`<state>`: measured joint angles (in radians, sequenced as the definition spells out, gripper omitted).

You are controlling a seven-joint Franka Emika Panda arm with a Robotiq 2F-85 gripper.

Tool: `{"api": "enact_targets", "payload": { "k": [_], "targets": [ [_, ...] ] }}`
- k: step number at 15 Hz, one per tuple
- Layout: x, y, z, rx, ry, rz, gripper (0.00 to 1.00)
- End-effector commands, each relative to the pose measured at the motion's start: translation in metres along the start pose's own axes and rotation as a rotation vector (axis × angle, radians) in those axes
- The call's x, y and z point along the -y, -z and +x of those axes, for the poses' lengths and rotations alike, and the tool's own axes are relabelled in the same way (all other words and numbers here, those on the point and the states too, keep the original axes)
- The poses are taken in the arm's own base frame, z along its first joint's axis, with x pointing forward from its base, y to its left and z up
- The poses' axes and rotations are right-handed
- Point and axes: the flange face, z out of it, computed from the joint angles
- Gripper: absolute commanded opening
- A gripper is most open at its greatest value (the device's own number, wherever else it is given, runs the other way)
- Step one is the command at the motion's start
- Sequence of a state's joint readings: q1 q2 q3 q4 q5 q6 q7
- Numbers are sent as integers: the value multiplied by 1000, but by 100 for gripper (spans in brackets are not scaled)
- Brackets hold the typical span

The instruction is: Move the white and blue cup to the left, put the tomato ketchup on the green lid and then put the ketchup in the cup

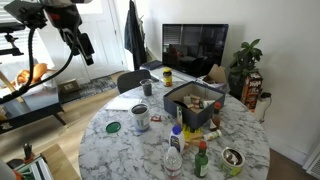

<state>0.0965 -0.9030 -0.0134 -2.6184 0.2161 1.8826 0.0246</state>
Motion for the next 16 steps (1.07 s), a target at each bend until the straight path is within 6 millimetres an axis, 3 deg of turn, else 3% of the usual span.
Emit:
{"api": "enact_targets", "payload": {
  "k": [1,6,10,16],
  "targets": [
    [-12,-63,41,25,-166,-75,100],
    [-18,-154,85,59,-388,-148,100],
    [-38,-222,110,126,-548,-208,100],
    [-57,-278,139,131,-662,-224,100]
  ]
}}
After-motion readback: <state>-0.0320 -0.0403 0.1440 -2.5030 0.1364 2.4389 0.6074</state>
